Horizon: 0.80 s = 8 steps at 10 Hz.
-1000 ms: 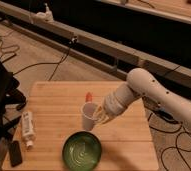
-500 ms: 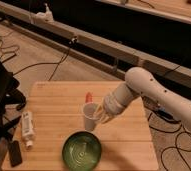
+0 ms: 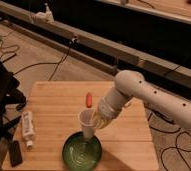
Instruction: Place the ceramic cup in the ceramic bowl
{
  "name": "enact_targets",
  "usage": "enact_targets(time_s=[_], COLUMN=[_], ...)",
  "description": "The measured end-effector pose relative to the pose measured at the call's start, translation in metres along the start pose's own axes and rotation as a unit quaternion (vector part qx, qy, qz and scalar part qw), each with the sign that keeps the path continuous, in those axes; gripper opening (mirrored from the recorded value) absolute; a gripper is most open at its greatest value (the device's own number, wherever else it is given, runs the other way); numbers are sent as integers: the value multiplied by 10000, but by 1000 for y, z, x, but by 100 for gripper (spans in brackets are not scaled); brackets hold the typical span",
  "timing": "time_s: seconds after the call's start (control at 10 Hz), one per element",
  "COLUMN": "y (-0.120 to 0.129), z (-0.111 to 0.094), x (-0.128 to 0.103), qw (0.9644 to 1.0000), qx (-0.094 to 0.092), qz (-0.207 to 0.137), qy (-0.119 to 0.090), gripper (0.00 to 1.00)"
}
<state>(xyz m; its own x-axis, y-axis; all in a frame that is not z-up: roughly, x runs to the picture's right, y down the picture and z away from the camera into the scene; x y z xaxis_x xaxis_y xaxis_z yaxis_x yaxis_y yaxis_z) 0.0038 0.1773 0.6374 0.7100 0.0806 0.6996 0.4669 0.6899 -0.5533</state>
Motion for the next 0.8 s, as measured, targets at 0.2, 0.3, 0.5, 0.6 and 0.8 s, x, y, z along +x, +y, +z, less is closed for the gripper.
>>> enact_targets(time_s=[0.2,0.3,0.5,0.6,0.8], y=[7,10,17,20,21], z=[20,29,52,63,74], x=[-6,-6,-2,5,21], qw=[9995,9989,9973,9968,9974], qx=[-145,-215,-380,-466,-502], qz=[-32,-48,-48,-40,-15], qy=[-285,-403,-631,-655,-525], gripper=[0,0,0,2,18])
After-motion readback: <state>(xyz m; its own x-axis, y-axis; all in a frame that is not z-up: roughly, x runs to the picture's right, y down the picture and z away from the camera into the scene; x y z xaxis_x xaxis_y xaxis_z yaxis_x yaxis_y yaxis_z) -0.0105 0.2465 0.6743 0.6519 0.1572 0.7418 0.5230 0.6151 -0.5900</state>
